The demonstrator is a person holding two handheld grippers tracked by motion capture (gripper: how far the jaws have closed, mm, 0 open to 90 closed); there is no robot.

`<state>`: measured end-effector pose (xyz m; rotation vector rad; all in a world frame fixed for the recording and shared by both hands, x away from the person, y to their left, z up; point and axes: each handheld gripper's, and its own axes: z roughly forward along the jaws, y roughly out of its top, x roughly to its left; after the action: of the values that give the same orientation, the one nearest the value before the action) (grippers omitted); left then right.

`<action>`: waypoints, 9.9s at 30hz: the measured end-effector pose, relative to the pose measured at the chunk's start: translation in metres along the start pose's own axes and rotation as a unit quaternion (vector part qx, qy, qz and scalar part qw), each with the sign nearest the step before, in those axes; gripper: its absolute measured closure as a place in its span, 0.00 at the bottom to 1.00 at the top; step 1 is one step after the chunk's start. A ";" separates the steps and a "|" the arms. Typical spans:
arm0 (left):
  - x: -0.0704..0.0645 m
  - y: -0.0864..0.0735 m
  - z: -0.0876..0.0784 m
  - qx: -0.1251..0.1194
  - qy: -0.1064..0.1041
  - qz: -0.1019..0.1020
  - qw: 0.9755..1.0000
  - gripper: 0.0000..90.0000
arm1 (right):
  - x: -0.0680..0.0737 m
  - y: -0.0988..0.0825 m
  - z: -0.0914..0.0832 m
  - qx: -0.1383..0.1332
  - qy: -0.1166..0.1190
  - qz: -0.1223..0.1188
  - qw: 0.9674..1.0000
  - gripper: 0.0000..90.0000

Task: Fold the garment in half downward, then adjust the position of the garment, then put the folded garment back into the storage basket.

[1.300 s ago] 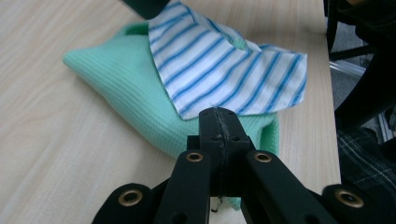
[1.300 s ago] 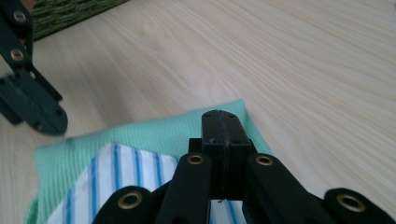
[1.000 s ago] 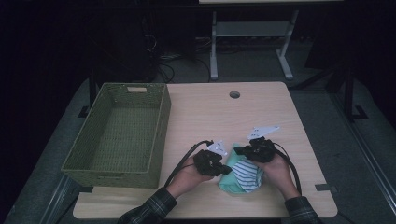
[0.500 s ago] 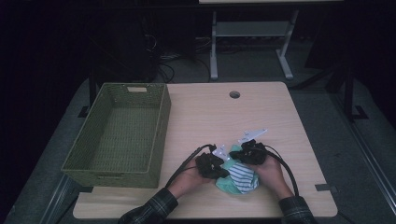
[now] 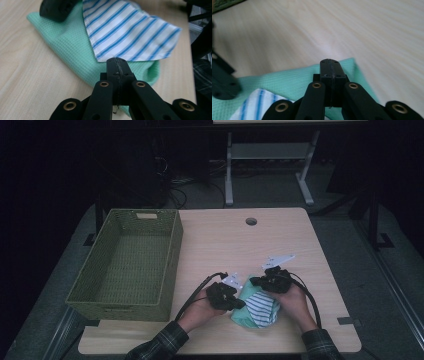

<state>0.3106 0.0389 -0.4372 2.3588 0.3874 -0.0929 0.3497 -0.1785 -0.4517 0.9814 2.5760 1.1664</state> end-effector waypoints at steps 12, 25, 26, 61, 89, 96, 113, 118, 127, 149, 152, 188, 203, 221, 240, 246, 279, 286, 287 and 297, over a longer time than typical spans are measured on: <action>-0.022 -0.015 -0.002 0.015 -0.014 0.009 1.000 0.99 | -0.025 -0.007 -0.005 0.003 -0.032 0.026 0.999 1.00; -0.005 -0.019 0.008 0.038 0.016 -0.007 0.999 0.99 | -0.031 -0.012 0.002 0.029 -0.043 0.029 0.998 1.00; -0.003 -0.019 0.008 0.038 0.018 -0.010 0.999 0.99 | -0.032 -0.013 0.002 0.026 -0.044 0.033 0.998 1.00; 0.048 -0.002 -0.011 0.005 0.101 -0.049 0.994 0.90 | -0.026 -0.030 -0.045 0.021 -0.057 0.040 0.997 1.00; 0.027 -0.033 -0.026 0.020 0.108 -0.068 0.992 0.17 | -0.060 -0.020 -0.018 0.024 -0.053 0.035 0.998 1.00; 0.024 -0.034 -0.027 0.028 0.110 -0.062 0.992 0.17 | -0.054 -0.028 -0.028 0.030 -0.051 0.033 0.998 1.00; 0.018 -0.033 -0.031 0.035 0.103 -0.054 0.993 0.18 | -0.028 -0.056 -0.056 0.040 -0.030 0.022 0.998 1.00; 0.018 -0.033 -0.032 0.035 0.102 -0.053 0.993 0.18 | -0.019 -0.064 -0.058 0.042 -0.020 0.023 0.999 1.00; 0.017 -0.032 -0.033 0.028 0.104 -0.055 0.993 0.18 | 0.011 -0.073 -0.061 0.047 0.004 0.002 0.999 1.00; 0.010 -0.020 -0.038 0.021 0.096 -0.038 0.994 0.18 | -0.027 -0.096 -0.084 -0.014 -0.131 0.087 0.987 0.48; 0.009 -0.018 -0.037 0.019 0.093 -0.036 0.995 0.18 | -0.033 -0.101 -0.079 -0.004 -0.146 0.090 0.985 0.39; -0.012 0.000 0.028 0.065 0.074 -0.007 0.995 0.18 | -0.034 -0.106 -0.073 -0.019 -0.171 0.095 0.981 0.19; -0.013 -0.002 0.027 0.069 0.098 0.009 0.993 0.33 | -0.033 -0.106 -0.073 -0.019 -0.171 0.096 0.981 0.19; -0.006 -0.003 0.019 0.068 0.095 0.001 0.993 0.74 | -0.033 -0.106 -0.073 -0.019 -0.171 0.096 0.981 0.19; 0.005 0.008 0.003 0.068 0.051 -0.015 0.996 0.79 | -0.034 -0.106 -0.073 -0.019 -0.170 0.096 0.981 0.19; 0.004 0.012 -0.005 0.070 0.043 -0.016 0.996 0.80 | -0.034 -0.106 -0.073 -0.019 -0.171 0.096 0.980 0.19; 0.013 0.055 -0.092 0.049 0.064 -0.008 0.997 0.79 | -0.034 -0.106 -0.072 -0.017 -0.175 0.101 0.979 0.17; 0.016 0.058 -0.105 0.047 0.071 -0.006 0.996 0.79 | -0.034 -0.106 -0.072 -0.017 -0.175 0.101 0.979 0.17; 0.016 0.058 -0.107 0.045 0.073 -0.008 0.996 0.79 | -0.034 -0.106 -0.072 -0.017 -0.175 0.101 0.979 0.17; 0.023 0.056 -0.131 0.039 0.099 -0.012 0.994 0.79 | -0.034 -0.106 -0.072 -0.017 -0.175 0.100 0.979 0.17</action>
<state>0.3436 0.0956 -0.3083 2.4492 0.5160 0.1174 0.2954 -0.2957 -0.4820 1.3301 2.2148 0.9707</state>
